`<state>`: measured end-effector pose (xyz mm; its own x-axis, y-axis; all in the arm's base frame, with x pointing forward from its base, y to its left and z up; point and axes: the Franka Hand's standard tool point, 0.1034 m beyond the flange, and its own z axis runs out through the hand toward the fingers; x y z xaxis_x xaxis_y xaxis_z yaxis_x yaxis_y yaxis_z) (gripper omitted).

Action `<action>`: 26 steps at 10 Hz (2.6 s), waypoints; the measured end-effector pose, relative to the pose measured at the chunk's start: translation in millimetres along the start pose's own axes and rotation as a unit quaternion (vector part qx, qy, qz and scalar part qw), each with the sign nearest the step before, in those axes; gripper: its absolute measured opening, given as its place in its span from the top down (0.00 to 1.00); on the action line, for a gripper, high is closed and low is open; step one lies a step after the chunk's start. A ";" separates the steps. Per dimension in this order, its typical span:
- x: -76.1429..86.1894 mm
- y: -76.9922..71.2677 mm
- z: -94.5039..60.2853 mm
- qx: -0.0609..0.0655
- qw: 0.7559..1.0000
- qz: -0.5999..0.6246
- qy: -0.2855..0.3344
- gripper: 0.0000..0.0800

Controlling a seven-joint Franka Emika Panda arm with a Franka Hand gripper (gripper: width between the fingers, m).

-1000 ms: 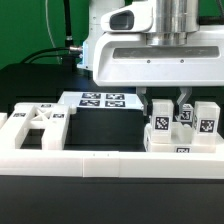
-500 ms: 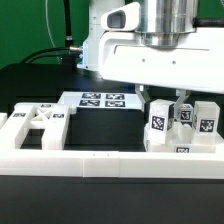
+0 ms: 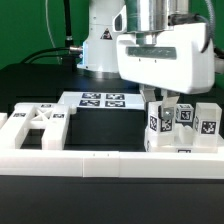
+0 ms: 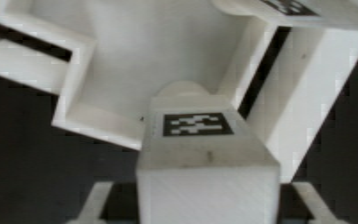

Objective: Assemble chair

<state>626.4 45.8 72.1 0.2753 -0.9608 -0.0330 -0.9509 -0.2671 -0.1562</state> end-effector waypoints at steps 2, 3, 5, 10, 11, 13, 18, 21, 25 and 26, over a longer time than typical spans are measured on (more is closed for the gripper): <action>0.3 -0.2 -0.1 0.000 1.000 -0.001 0.000 0.64; 0.4 -0.2 0.2 0.000 1.000 -0.023 0.000 0.46; -2.6 -2.2 -2.1 -0.020 0.996 -0.083 -0.010 0.30; 1.1 -4.9 -3.4 -0.023 0.948 -0.318 -0.009 0.19; 1.2 -4.9 -3.4 -0.023 0.942 -0.335 -0.010 0.19; 3.7 -4.1 -3.1 -0.023 0.904 -0.427 -0.011 0.19; 4.9 -3.7 -3.0 -0.022 0.832 -0.553 -0.014 0.19; 5.7 -4.0 -2.9 -0.024 0.788 -0.615 -0.011 0.37; 5.8 -3.9 -2.7 -0.024 0.799 -0.600 -0.011 0.64; 5.8 -3.9 -2.7 -0.024 0.802 -0.597 -0.011 0.64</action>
Offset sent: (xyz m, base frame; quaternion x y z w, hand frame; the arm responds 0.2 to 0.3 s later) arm 0.0078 -0.0104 0.0054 -0.0683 0.0096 -0.1189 0.9905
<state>631.4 41.1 75.2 0.9953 -0.0170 0.0952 -0.0121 -0.9986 -0.0512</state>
